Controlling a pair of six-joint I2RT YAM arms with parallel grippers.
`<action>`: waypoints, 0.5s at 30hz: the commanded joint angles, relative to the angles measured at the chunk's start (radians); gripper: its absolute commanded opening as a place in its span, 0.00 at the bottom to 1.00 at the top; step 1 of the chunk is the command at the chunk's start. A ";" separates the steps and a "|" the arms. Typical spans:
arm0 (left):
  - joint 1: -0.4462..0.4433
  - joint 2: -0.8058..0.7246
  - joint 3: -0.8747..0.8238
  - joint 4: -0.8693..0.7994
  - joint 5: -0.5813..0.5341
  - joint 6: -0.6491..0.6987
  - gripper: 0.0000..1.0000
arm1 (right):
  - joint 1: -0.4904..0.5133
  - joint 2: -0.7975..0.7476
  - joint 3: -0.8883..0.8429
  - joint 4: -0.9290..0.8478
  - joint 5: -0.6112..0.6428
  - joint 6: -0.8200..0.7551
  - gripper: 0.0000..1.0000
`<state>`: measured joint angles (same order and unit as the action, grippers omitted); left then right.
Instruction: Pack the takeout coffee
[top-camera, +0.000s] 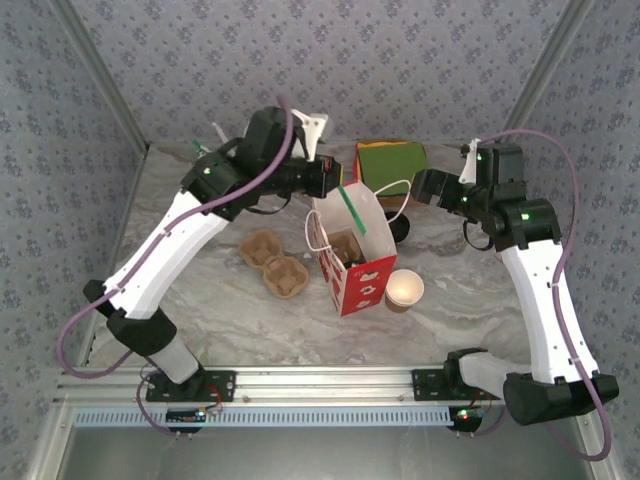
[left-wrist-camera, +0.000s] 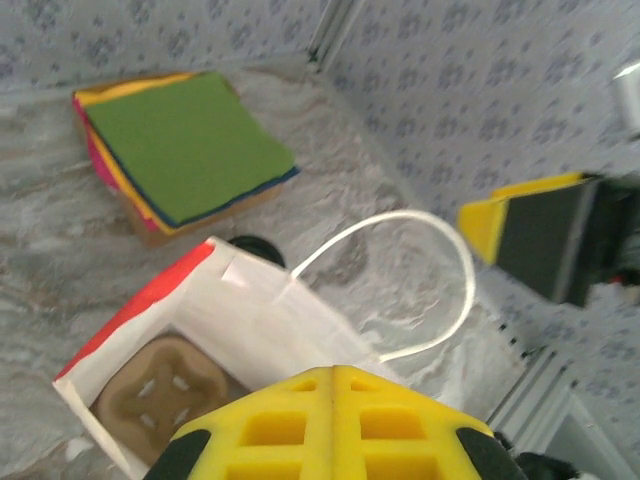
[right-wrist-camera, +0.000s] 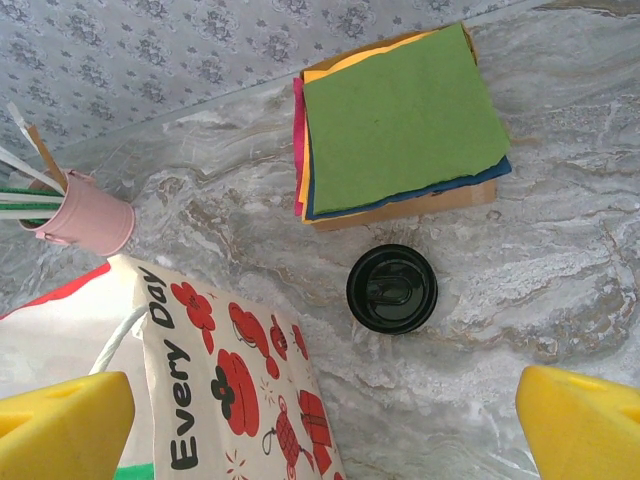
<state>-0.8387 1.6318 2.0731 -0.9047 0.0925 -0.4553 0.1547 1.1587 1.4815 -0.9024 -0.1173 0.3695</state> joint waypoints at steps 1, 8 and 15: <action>-0.039 0.022 -0.012 -0.010 -0.145 0.077 0.00 | -0.006 -0.017 -0.013 -0.006 -0.005 0.015 1.00; -0.106 0.096 -0.046 0.025 -0.323 0.209 0.00 | -0.007 -0.013 -0.013 -0.010 -0.001 0.012 1.00; -0.123 0.154 -0.082 0.015 -0.309 0.213 0.13 | -0.013 0.004 0.004 -0.002 0.005 0.010 1.00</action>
<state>-0.9455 1.7737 1.9911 -0.8906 -0.1959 -0.2703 0.1513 1.1591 1.4750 -0.9020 -0.1169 0.3737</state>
